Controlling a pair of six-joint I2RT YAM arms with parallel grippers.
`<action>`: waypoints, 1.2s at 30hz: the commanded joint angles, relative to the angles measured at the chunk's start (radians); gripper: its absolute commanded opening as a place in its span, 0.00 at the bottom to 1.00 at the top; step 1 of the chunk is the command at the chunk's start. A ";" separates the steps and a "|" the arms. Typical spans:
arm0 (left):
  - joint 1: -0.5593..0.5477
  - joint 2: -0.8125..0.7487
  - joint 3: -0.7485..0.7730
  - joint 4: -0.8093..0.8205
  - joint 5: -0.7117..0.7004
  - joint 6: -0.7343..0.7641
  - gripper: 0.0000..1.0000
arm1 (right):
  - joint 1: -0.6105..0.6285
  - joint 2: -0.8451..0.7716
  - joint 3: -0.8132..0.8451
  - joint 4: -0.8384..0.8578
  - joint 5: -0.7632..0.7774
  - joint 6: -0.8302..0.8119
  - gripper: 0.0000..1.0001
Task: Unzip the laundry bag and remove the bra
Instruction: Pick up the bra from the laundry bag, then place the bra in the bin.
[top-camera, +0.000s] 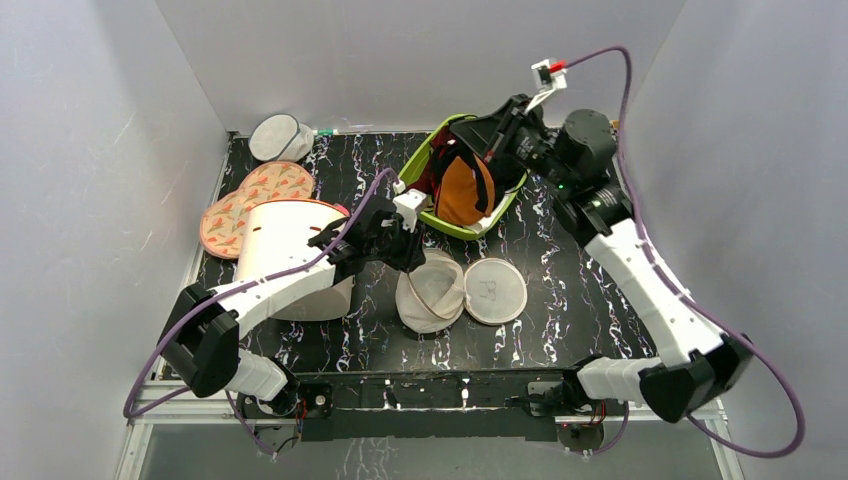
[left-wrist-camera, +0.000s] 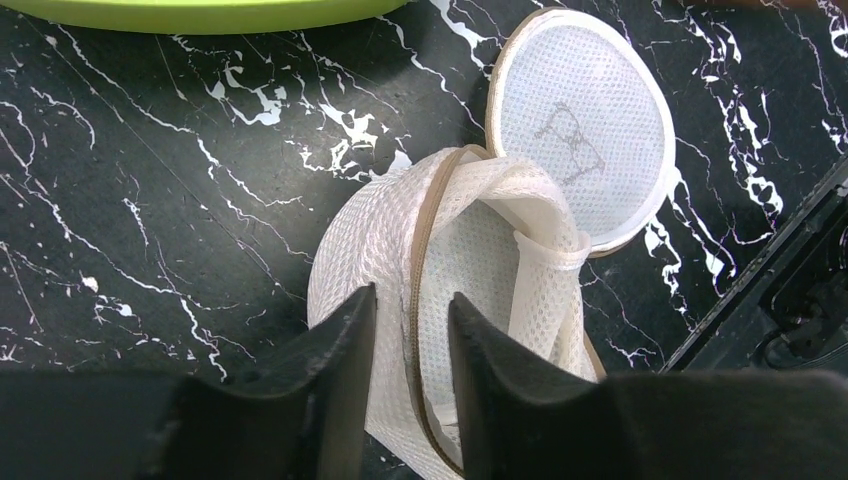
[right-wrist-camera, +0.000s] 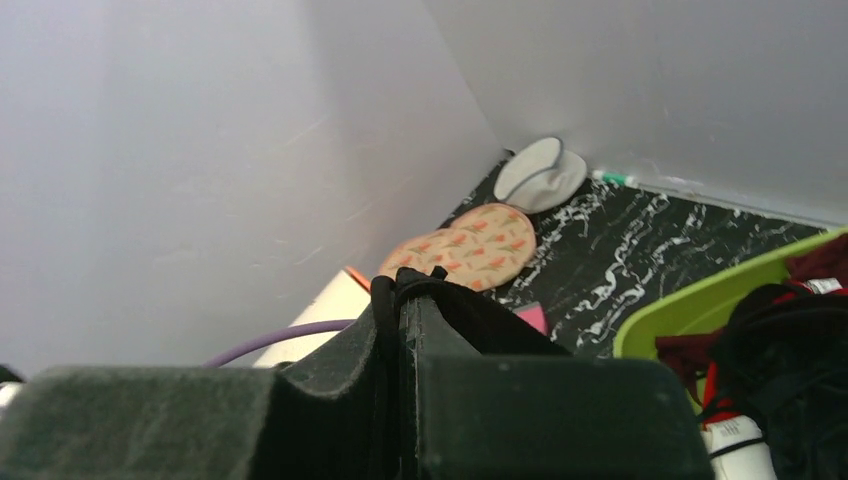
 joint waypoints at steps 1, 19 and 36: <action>-0.006 -0.072 0.019 0.003 -0.016 0.010 0.36 | 0.001 0.088 0.052 0.055 0.055 -0.021 0.00; -0.006 -0.231 -0.023 0.022 -0.186 0.046 0.98 | -0.117 0.481 -0.069 0.204 0.304 -0.041 0.00; -0.006 -0.261 -0.041 0.043 -0.195 0.055 0.98 | -0.231 0.757 0.250 -0.271 0.140 -0.178 0.60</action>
